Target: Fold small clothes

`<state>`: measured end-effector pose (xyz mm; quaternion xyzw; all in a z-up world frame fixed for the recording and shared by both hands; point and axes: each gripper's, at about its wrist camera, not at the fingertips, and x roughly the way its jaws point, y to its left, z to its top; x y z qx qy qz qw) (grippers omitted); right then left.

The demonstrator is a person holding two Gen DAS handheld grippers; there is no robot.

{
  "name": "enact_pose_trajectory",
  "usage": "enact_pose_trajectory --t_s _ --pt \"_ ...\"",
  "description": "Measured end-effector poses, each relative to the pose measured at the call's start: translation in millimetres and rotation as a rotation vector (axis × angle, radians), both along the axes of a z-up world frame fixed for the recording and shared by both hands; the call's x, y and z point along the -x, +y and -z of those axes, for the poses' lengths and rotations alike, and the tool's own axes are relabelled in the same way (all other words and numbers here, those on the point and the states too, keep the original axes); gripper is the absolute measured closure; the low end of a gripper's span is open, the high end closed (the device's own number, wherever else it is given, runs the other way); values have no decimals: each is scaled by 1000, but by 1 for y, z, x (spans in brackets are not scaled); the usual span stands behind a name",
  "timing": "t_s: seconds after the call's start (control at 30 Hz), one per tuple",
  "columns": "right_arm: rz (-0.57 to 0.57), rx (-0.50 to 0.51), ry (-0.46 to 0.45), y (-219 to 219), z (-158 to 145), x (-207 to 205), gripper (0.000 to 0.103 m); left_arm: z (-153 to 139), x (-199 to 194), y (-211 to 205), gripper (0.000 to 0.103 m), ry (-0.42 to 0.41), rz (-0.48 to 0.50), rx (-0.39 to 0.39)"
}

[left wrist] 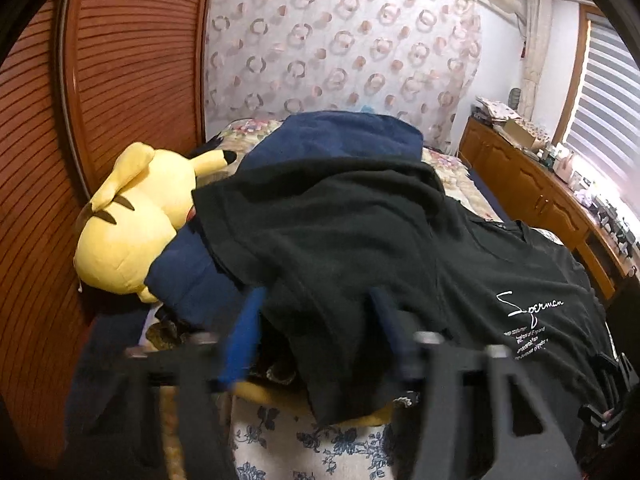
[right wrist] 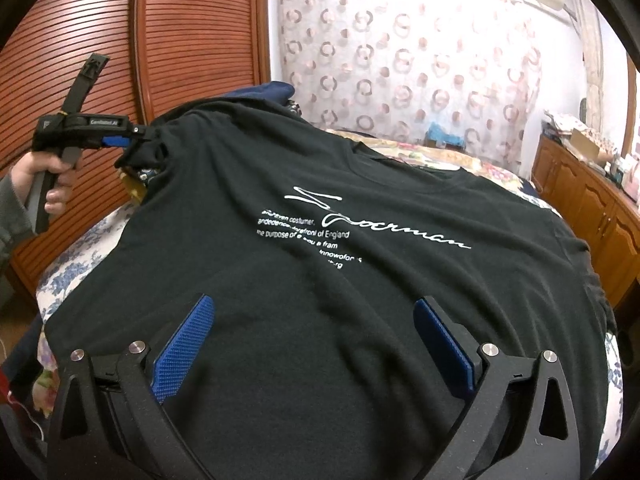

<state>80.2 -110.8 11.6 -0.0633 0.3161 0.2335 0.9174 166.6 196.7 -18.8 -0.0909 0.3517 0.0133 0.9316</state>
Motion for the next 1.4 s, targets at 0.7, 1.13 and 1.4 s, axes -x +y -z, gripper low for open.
enact_pose_trajectory --t_s 0.7,1.13,1.4 --pt "10 -26 -8 -4 0 2 1 -61 14 -159 57 -55 413 -151" --pt "-21 -103 51 -15 -3 -6 2 29 58 -116 38 119 371 -170" --pt "-159 -116 68 4 -31 -28 20 59 64 -106 37 163 319 -169"
